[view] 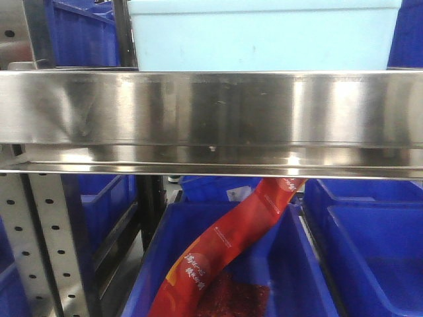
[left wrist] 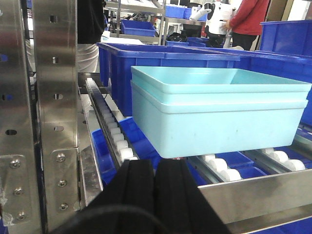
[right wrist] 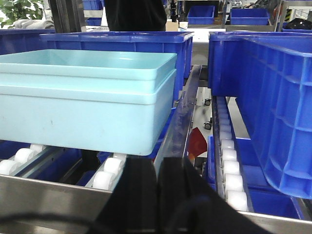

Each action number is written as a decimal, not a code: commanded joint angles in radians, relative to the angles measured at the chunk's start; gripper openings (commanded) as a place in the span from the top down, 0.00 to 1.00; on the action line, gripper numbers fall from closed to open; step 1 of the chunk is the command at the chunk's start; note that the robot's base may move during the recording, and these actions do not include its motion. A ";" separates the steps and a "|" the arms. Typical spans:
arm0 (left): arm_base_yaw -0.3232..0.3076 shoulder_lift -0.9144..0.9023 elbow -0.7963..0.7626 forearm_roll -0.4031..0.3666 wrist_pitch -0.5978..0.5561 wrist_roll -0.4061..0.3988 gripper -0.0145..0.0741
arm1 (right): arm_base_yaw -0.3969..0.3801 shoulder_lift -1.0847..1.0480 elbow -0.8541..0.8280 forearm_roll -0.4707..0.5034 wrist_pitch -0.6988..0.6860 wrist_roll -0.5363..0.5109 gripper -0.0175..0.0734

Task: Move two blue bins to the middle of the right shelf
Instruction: 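Lower the light-blue bin onto the upper shelf rollers with both grippers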

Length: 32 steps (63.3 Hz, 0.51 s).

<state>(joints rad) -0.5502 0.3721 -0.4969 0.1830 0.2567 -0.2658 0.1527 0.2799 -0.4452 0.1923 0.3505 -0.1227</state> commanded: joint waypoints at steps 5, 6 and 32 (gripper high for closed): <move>0.000 -0.006 0.000 0.005 -0.020 -0.007 0.96 | -0.002 -0.003 0.005 -0.010 -0.030 -0.004 0.97; 0.000 -0.006 0.000 0.005 -0.020 -0.007 0.96 | -0.002 -0.003 0.005 -0.010 -0.030 -0.004 0.97; 0.111 -0.074 0.032 -0.215 -0.020 0.303 0.96 | -0.002 -0.003 0.005 -0.010 -0.030 -0.004 0.97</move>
<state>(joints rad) -0.4894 0.3320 -0.4825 0.0537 0.2558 -0.0658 0.1527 0.2799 -0.4452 0.1923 0.3505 -0.1227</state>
